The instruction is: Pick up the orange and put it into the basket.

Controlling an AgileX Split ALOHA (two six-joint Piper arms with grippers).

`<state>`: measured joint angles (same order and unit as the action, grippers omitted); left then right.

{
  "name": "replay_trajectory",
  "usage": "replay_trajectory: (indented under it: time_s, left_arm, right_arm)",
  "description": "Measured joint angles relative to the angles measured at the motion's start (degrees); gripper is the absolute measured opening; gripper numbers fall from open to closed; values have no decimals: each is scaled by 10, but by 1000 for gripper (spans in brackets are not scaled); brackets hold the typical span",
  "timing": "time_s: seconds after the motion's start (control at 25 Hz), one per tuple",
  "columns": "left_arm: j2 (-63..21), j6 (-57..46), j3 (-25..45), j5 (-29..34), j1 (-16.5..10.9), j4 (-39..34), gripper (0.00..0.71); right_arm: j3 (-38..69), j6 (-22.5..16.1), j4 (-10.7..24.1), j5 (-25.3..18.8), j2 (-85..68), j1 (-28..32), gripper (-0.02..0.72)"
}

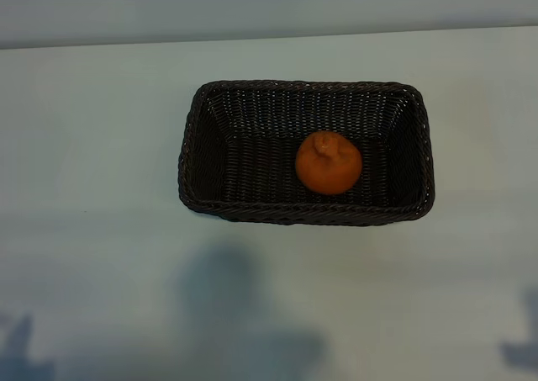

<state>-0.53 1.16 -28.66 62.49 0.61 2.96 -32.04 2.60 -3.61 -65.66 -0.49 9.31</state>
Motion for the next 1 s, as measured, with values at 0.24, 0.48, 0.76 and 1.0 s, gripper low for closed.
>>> replay_trajectory:
  time_s: [0.24,0.48,0.76,1.0]
  left_arm:
    - [0,0,0,0,0,0,592]
    - [0,0,0,0,0,0,592]
    - [0,0,0,0,0,0,592]
    - [0,-1,0,0,0,0,592]
  right_arm:
    - [19,-31,4,0,0,0,541]
    - [19,-46,56,0,0,0,541]
    - [19,-72,63,0,0,0,540]
    - [19,-72,36,0,0,0,539]
